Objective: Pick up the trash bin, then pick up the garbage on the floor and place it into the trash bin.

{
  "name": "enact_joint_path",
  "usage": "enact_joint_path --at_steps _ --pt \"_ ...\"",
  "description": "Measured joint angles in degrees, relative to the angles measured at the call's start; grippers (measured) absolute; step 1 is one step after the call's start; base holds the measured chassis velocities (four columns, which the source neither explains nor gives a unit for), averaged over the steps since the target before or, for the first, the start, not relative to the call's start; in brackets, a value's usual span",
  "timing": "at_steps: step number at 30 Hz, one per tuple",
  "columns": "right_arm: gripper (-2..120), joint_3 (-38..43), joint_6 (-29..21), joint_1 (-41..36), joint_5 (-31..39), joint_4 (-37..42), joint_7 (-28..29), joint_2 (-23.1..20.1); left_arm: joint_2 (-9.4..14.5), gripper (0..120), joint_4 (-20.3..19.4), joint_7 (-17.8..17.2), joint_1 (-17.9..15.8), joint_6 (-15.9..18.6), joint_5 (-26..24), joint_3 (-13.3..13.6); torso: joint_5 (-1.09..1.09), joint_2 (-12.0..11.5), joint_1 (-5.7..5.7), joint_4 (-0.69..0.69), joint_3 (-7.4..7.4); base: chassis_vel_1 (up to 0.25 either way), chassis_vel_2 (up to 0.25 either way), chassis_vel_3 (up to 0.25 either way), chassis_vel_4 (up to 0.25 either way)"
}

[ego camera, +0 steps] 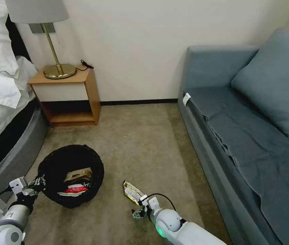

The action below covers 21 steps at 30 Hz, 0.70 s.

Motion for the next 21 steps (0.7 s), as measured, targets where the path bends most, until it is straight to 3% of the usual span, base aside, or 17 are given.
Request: enact_joint_path --at_steps 2,5,10,13,15,21 --pt "95 0.00 0.13 0.01 -0.16 -0.19 0.09 0.03 0.00 6 0.00 0.00 -0.03 0.00 0.03 0.07 0.00 0.00 0.00 0.00 0.00 0.000 0.000 0.000 0.000" --pt "79 -0.05 0.72 0.02 -0.47 -0.70 0.20 0.04 0.07 6 0.10 0.01 -0.08 0.00 0.12 0.15 0.00 0.00 0.00 0.00 0.00 0.000 0.000 0.000 0.000" --pt "65 -0.11 1.18 0.08 -0.58 -1.19 0.45 0.12 0.10 6 0.23 0.03 -0.10 -0.03 0.18 0.17 0.00 0.00 0.00 0.00 0.00 0.000 0.000 0.000 0.000" --pt "50 -0.18 1.28 0.19 -0.60 -1.75 0.97 0.36 0.04 6 0.29 0.09 -0.09 -0.12 0.24 0.26 0.00 0.00 0.00 0.00 0.00 0.000 0.000 0.000 0.000" --pt "48 -0.18 1.30 0.20 -0.60 -1.80 1.02 0.38 0.03 6 0.30 0.09 -0.08 -0.13 0.24 0.27 0.00 0.00 0.00 0.00 0.00 0.000 0.000 0.000 0.000" --pt "22 -0.16 1.42 0.31 -0.60 -2.24 1.37 0.71 0.02 6 0.43 0.19 -0.03 -0.22 0.22 0.29 0.00 0.00 0.00 0.00 0.00 0.000 0.000 0.000 0.000"
